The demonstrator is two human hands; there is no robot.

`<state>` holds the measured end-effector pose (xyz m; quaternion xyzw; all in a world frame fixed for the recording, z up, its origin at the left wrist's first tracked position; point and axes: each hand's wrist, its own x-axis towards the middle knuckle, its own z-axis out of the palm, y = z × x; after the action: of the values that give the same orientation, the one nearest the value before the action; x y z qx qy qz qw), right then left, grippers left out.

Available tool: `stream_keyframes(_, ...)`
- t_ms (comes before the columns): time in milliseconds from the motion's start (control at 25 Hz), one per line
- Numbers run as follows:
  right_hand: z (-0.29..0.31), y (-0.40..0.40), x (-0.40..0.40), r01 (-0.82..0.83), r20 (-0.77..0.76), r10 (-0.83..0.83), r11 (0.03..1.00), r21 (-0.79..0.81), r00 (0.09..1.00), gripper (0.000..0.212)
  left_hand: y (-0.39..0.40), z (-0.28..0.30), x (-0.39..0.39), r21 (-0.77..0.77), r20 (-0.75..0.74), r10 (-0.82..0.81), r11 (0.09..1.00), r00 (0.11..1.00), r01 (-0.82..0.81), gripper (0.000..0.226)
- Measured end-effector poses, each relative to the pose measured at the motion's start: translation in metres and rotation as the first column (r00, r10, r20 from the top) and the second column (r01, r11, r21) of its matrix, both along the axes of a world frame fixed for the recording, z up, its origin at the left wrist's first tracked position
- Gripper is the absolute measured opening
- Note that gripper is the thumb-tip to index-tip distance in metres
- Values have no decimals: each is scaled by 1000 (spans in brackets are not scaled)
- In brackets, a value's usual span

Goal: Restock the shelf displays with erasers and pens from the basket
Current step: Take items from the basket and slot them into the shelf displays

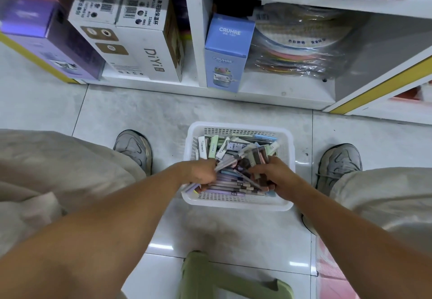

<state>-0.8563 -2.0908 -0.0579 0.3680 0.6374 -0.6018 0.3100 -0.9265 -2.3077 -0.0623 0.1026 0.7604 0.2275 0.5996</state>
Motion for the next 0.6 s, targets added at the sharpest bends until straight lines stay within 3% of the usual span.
stream_keyframes(120,-3,-11,0,-52,42,51,998,35,998,25,17,-5,12,-95,-114,-208,976,971,198,35)
stream_keyframes(200,-6,-20,-1,-133,51,129,987,87,990,25,31,-8,18,-62,-129,-171,985,977,164,40)
stream_keyframes(280,-10,-27,-2,-200,32,198,972,119,980,20,45,-12,23,-30,-16,62,998,998,-62,36)
stream_keyframes(360,-15,-31,0,-220,18,219,968,122,976,15,56,-12,25,-42,107,302,953,947,-299,29)
stream_keyframes(600,-20,-24,7,-16,34,16,1000,-3,999,15,42,-15,19,-108,233,622,780,748,-616,27)
